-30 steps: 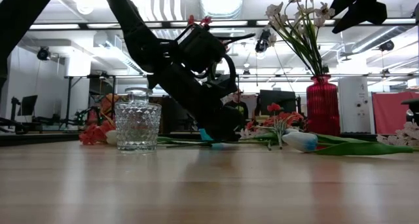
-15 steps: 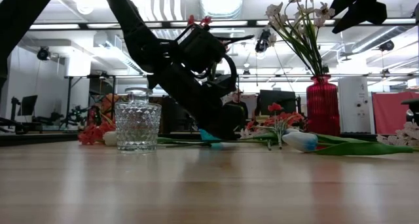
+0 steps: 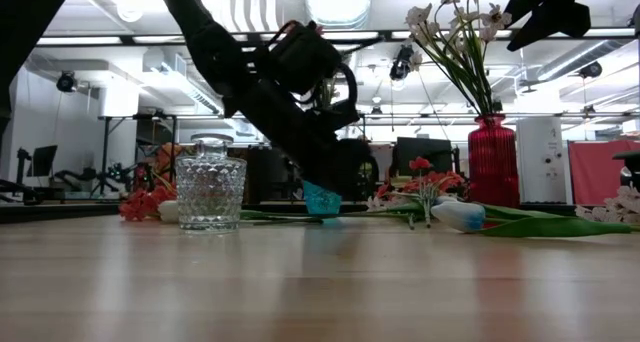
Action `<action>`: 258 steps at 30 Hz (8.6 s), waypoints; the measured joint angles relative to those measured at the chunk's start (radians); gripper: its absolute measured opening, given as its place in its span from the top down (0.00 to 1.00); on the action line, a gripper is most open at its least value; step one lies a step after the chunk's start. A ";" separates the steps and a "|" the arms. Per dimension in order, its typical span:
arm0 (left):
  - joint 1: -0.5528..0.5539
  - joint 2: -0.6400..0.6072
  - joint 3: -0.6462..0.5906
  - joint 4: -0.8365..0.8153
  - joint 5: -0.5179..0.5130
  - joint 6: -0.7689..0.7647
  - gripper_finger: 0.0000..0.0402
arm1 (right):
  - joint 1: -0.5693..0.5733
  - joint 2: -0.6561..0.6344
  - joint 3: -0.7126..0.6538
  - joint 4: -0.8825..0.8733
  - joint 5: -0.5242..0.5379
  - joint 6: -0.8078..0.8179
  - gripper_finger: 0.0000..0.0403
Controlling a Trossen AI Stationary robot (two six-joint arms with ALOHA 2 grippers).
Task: Sort flowers into vase by color
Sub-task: Put the top white flower into the transparent vase, then put the top left white flower into the transparent vase
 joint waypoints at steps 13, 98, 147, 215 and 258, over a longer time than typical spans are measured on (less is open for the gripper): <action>0.036 -0.004 0.030 -0.022 0.138 0.017 0.84 | 0.000 0.000 0.000 0.007 0.000 0.000 0.42; 0.020 -0.021 0.029 -0.045 0.044 0.032 1.00 | 0.000 0.000 0.000 0.005 0.000 -0.008 0.42; 0.008 -0.557 0.035 -0.985 0.115 0.188 0.75 | 0.000 0.000 0.000 0.006 0.000 -0.009 0.42; -0.513 -1.115 -0.520 -0.014 -0.330 0.377 0.75 | 0.183 0.920 1.314 -0.441 0.191 -0.356 0.42; -0.008 -0.032 0.233 -0.555 0.230 0.426 0.75 | 0.321 0.844 1.273 -0.530 0.314 -0.314 0.42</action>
